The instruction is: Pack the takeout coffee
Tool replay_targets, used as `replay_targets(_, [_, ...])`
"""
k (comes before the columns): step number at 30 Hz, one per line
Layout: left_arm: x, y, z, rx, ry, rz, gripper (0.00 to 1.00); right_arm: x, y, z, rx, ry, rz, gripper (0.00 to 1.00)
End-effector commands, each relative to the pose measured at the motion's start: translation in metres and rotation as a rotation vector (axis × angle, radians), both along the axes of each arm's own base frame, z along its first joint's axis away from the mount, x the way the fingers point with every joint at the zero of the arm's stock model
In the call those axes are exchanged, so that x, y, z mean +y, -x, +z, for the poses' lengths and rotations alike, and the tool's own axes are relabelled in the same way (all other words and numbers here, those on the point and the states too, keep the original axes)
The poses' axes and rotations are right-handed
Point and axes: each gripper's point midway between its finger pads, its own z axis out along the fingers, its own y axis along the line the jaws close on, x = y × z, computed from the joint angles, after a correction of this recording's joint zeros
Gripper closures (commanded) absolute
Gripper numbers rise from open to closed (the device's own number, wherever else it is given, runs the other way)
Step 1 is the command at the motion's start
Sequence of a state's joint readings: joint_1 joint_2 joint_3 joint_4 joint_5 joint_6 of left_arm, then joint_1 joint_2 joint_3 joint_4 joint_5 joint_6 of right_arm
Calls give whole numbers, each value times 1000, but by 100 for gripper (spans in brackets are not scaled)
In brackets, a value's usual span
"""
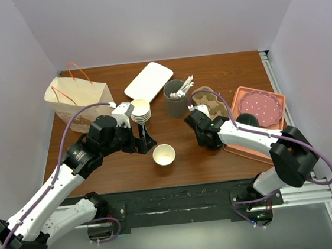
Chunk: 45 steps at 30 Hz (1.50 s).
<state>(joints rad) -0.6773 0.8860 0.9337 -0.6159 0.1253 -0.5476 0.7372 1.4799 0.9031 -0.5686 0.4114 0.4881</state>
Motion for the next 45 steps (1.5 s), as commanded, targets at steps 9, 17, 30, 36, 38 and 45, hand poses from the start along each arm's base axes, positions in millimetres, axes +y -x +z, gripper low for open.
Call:
replay_targets(9, [-5, -3, 24, -75, 33, -35, 0, 14, 0, 7, 14, -93, -23, 84])
replay_targets(17, [-5, -3, 25, -80, 32, -36, 0, 14, -3, 12, 5, -85, -17, 94])
replay_targets(30, [-4, -3, 20, -77, 28, -31, 0, 23, 0, 38, -4, -174, -12, 92])
replay_targets(36, [-5, -3, 18, -71, 29, -38, 0, 25, 7, 24, 33, -210, -29, 88])
replay_targets(38, [-5, -3, 20, -75, 31, -38, 0, 25, 6, 22, 40, -218, -31, 89])
replay_targets(45, [-6, -4, 18, -82, 20, -53, 0, 30, 6, 27, 83, -370, -63, 90])
